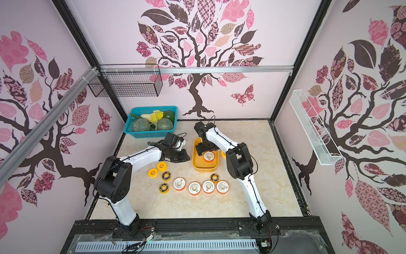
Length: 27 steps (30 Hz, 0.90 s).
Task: Put the sealing tape into the storage box
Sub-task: Place the sealing tape in the storage box, then pick up the sealing tape at the center of the board.
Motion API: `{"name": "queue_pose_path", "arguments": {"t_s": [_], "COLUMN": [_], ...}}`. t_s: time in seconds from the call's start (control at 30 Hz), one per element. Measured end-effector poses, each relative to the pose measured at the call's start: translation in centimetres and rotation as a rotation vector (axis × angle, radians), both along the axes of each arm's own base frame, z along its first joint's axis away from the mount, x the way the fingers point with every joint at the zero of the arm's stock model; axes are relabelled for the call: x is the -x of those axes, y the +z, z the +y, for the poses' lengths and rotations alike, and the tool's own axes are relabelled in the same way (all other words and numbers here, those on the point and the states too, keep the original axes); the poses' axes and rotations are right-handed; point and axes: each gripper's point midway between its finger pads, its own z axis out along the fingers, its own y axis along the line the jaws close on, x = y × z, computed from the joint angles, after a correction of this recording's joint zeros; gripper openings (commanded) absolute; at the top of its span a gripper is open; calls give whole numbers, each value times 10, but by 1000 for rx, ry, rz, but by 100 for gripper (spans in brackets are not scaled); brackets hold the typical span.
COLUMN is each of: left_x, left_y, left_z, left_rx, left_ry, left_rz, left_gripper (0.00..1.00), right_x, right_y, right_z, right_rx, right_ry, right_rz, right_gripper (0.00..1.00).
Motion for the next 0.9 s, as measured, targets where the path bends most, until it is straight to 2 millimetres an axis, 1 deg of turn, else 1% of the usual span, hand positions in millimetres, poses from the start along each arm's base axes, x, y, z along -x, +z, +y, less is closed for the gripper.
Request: {"name": "queue_pose_path", "arguments": {"t_s": [0.1, 0.2, 0.3, 0.37, 0.4, 0.5, 0.63, 0.77, 0.9], "left_x": [0, -1, -1, -1, -1, -1, 2, 11, 25], "left_y": [0, -1, 5, 13, 17, 32, 54, 66, 67], "left_z": [1, 3, 6, 9, 10, 15, 24, 36, 50], "left_rx": [-5, -16, -30, -36, -38, -46, -65, -92, -134], "left_ry": [0, 6, 16, 22, 25, 39, 60, 74, 86], "left_rz": [-1, -6, -21, -42, -51, -83, -135, -168, -168], "left_gripper": [22, 24, 27, 30, 33, 38, 39, 41, 43], "right_x": [1, 1, 1, 1, 1, 3, 9, 25, 40], "right_y": [26, 56, 81, 92, 96, 99, 86, 70, 61], "right_z": [4, 1, -13, -28, -35, -62, -94, -111, -122], "right_rx": [-75, -169, -258, -313, -334, -385, -420, -458, -479], "right_ry": [-4, -29, -74, -113, -131, -194, -270, -310, -333], "right_rz": [-35, -81, -121, -136, -142, -141, -116, -73, -55], "right_gripper": [95, 94, 91, 89, 87, 84, 79, 78, 79]}}
